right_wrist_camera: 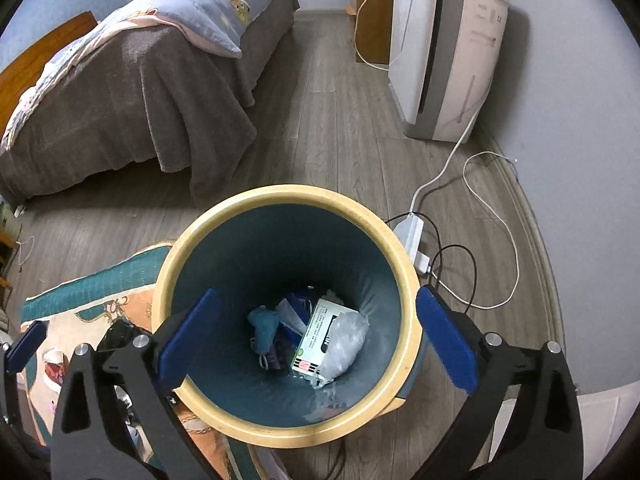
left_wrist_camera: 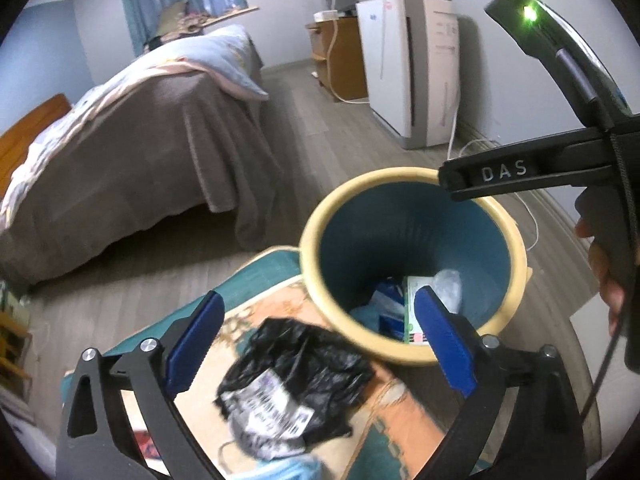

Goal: Collect trash

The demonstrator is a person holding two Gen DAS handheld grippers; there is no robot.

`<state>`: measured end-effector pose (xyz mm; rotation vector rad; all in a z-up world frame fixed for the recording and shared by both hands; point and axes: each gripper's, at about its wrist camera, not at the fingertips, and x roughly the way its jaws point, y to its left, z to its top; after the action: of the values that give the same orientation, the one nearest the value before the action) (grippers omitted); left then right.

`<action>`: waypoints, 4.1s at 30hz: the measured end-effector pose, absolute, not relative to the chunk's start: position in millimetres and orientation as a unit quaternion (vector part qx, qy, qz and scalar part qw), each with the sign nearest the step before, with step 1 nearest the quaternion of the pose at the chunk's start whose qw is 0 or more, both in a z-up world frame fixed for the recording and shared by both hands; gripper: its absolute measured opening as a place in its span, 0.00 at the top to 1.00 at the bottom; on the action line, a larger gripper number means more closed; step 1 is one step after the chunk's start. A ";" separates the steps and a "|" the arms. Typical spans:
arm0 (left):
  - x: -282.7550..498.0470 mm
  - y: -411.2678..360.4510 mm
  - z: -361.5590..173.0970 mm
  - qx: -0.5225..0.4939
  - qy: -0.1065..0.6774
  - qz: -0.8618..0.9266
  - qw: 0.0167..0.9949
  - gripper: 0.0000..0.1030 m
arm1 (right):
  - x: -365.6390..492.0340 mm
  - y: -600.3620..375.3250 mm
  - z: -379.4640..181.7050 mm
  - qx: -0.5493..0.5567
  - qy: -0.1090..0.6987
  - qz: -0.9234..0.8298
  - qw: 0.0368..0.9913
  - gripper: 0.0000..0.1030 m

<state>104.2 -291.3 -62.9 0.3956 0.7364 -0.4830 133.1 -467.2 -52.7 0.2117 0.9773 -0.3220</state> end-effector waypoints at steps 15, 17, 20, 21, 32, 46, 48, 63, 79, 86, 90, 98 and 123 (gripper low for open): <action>79.1 -144.2 -1.0 0.177 0.365 -0.142 0.903 0.06 | 132.4 -396.8 -16.9 0.020 0.454 -0.152 0.878 0.06; 76.5 -121.9 1.6 0.175 0.376 -0.121 0.902 0.06 | 132.3 -379.5 -11.4 0.000 0.449 -0.143 0.882 0.06; 69.1 -87.6 3.3 0.150 0.385 -0.095 0.906 0.06 | 131.6 -357.2 -7.2 -0.019 0.446 -0.120 0.887 0.06; 65.9 -76.0 2.7 0.140 0.383 -0.086 0.909 0.06 | 130.9 -348.0 -6.3 -0.026 0.445 -0.113 0.888 0.06; 68.3 -11.7 -15.8 0.101 0.407 -0.037 0.907 0.05 | 124.4 -252.9 -22.3 -0.040 0.492 0.007 0.870 0.06; 89.6 -0.8 -60.4 0.119 0.450 -0.049 0.884 0.05 | 144.9 -251.1 -70.1 -0.007 0.531 -0.024 0.847 0.06; 94.8 -1.6 -70.5 0.114 0.461 -0.050 0.879 0.05 | 150.0 -251.3 -76.1 -0.003 0.536 -0.025 0.844 0.06; 129.1 -32.4 -127.8 0.153 0.513 -0.081 0.840 0.05 | 182.1 -244.0 -113.5 -0.045 0.563 -0.028 0.825 0.06; 153.0 -54.1 -162.8 0.142 0.556 -0.092 0.814 0.05 | 197.9 -245.5 -165.2 -0.018 0.642 0.020 0.766 0.06; 164.5 -48.6 -176.6 0.123 0.581 -0.094 0.799 0.05 | 201.8 -243.3 -174.6 -0.026 0.656 0.030 0.753 0.12; 165.0 -45.3 -185.3 0.132 0.590 -0.088 0.792 0.05 | 206.3 -241.3 -168.1 -0.033 0.650 0.028 0.758 0.34; 163.6 -43.2 -178.8 0.118 0.589 -0.101 0.793 0.45 | 212.4 -247.3 -138.1 -0.041 0.612 0.018 0.790 0.57; 139.8 -37.5 -116.9 0.113 0.527 -0.133 0.832 0.99 | 179.6 -262.8 -65.3 0.025 0.540 0.032 0.841 0.93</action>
<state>139.8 -37.5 -116.9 0.2401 1.1173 -0.2813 179.6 -262.8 -65.3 0.0524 1.1408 0.0676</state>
